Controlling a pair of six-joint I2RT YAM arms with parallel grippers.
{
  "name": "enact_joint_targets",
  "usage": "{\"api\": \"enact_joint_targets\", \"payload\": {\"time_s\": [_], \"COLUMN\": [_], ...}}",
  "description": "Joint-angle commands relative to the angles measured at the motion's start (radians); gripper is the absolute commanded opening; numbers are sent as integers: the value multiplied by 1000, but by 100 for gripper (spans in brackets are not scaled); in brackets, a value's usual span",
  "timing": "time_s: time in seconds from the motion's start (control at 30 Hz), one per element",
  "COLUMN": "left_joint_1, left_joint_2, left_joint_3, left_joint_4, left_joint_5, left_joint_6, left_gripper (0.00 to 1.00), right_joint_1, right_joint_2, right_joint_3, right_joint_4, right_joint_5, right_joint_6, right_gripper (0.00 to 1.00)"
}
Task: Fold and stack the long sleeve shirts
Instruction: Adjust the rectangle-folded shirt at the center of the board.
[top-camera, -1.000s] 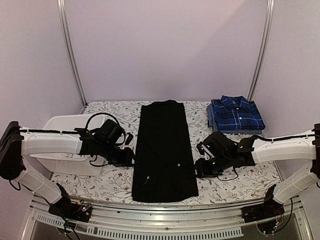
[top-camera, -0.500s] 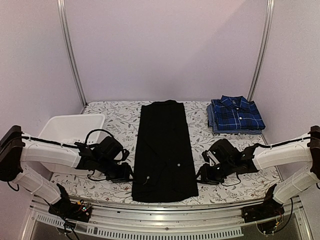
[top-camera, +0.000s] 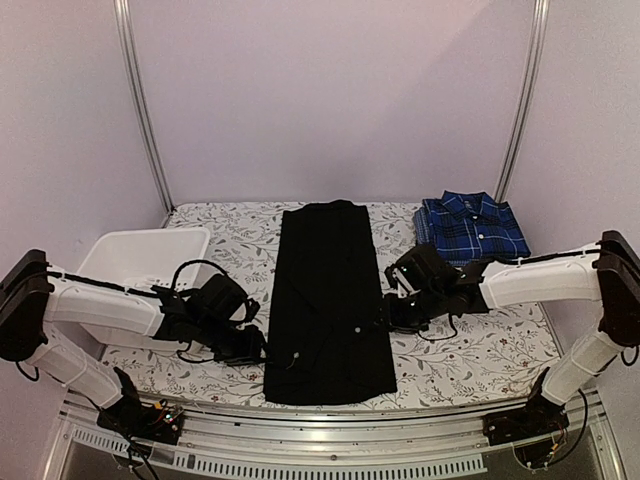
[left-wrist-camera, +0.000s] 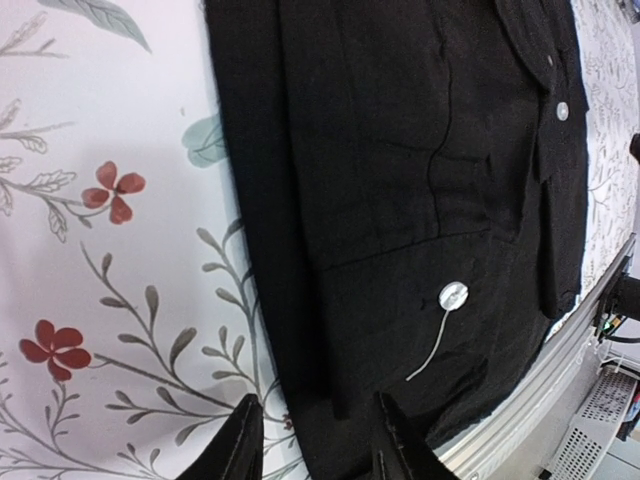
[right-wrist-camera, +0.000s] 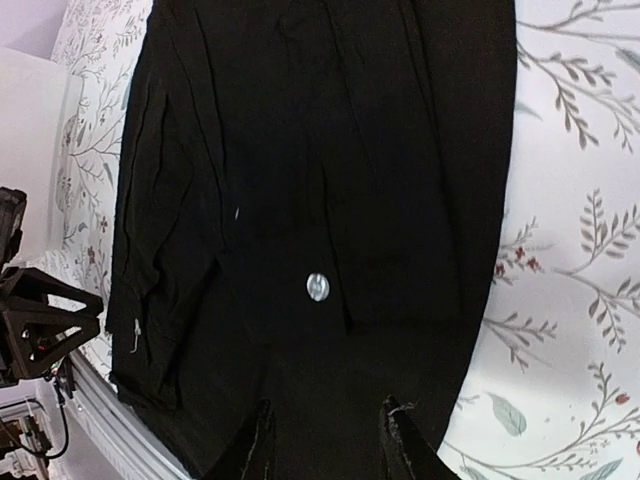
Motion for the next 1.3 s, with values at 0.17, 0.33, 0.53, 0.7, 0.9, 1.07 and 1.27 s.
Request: {"api": "enact_joint_targets", "payload": {"time_s": [0.17, 0.33, 0.53, 0.7, 0.9, 1.07, 1.27], "left_joint_1": [-18, -16, -16, -16, -17, -16, -16], "left_joint_2": [-5, -9, -15, -15, -13, -14, -16], "left_joint_3": [8, 12, 7, 7, 4, 1, -5], "left_joint_4": [-6, -9, -6, -6, -3, 1, 3], "left_joint_5": [-16, -14, -12, -12, -7, -5, -1], "left_joint_6": [8, 10, 10, 12, 13, 13, 11], "left_gripper": [36, 36, 36, 35, 35, 35, 35], "right_joint_1": [-4, -5, -5, -4, -2, 3, 10], "right_joint_2": [202, 255, 272, 289, 291, 287, 288], "right_joint_3": [211, 236, 234, 239, 244, 261, 279], "right_joint_4": [-172, -192, -195, -187, -191, -209, -225], "right_joint_5": [232, 232, 231, 219, 219, 230, 222], "right_joint_6": [-121, -119, -118, -122, -120, -125, -126], "right_gripper": [30, 28, 27, 26, 23, 18, 6]}}
